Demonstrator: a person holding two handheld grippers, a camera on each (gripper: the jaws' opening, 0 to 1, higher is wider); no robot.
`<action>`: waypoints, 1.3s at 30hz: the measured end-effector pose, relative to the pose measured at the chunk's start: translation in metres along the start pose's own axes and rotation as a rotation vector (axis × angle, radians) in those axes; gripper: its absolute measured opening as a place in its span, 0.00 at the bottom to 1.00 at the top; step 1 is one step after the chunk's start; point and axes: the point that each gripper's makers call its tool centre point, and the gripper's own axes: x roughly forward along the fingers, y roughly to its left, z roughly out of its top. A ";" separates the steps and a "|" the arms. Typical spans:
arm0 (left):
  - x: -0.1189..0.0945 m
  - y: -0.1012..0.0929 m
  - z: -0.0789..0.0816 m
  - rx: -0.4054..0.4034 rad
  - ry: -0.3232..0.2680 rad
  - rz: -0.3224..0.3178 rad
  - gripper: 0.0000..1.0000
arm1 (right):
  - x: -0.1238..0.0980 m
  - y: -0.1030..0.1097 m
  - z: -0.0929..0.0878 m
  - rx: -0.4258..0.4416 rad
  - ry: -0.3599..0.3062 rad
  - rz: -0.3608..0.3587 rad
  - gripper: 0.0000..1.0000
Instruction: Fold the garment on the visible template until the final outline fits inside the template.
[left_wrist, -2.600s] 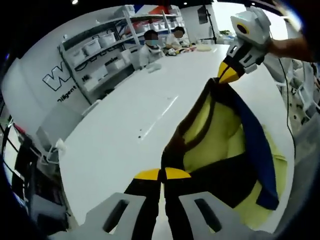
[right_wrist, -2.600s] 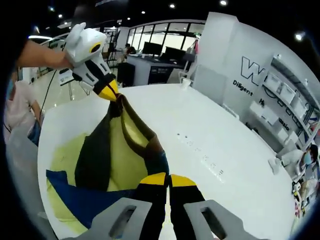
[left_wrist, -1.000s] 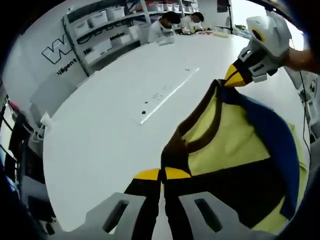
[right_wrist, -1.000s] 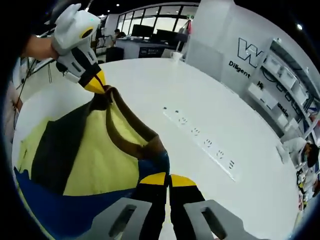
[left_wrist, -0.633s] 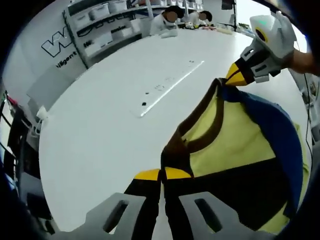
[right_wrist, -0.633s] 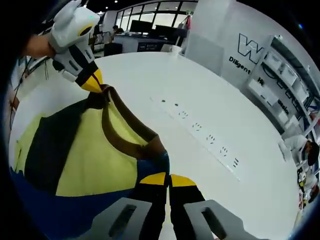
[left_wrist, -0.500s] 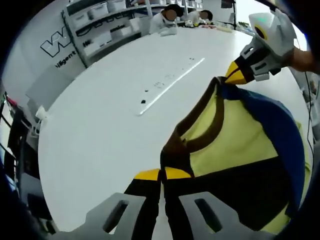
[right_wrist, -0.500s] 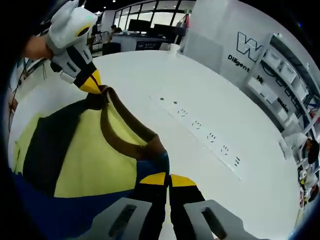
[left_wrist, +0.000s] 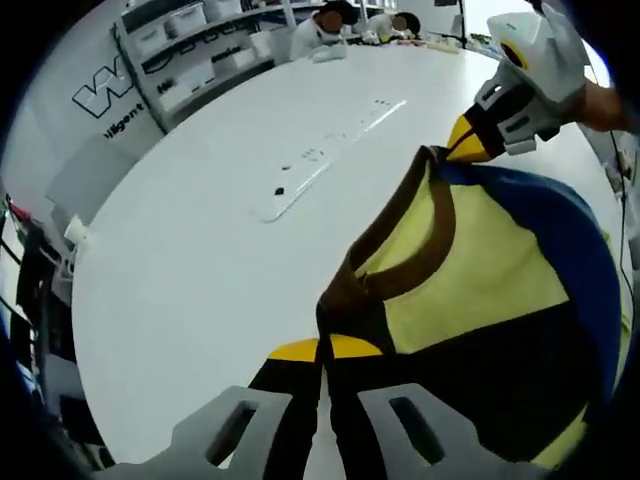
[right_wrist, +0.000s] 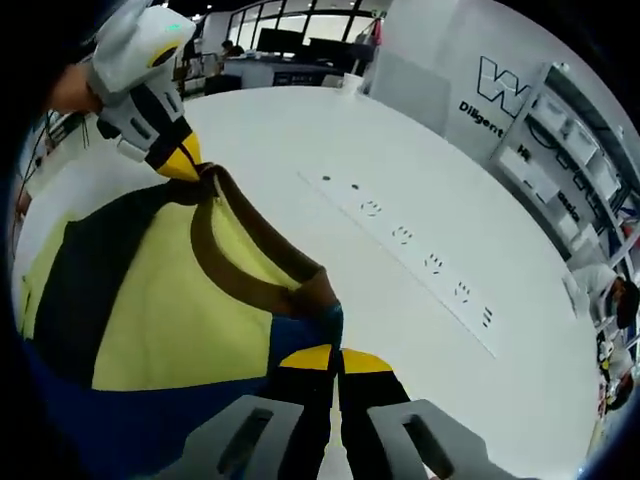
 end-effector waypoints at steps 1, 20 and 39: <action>0.000 0.000 0.000 0.003 -0.001 -0.001 0.04 | 0.000 -0.001 0.000 0.004 0.000 0.000 0.00; -0.001 -0.005 0.002 0.050 -0.024 0.011 0.11 | -0.005 -0.001 0.001 0.003 -0.021 0.005 0.12; -0.025 -0.014 -0.011 0.036 -0.013 0.019 0.26 | -0.035 0.003 -0.005 0.066 -0.040 0.009 0.39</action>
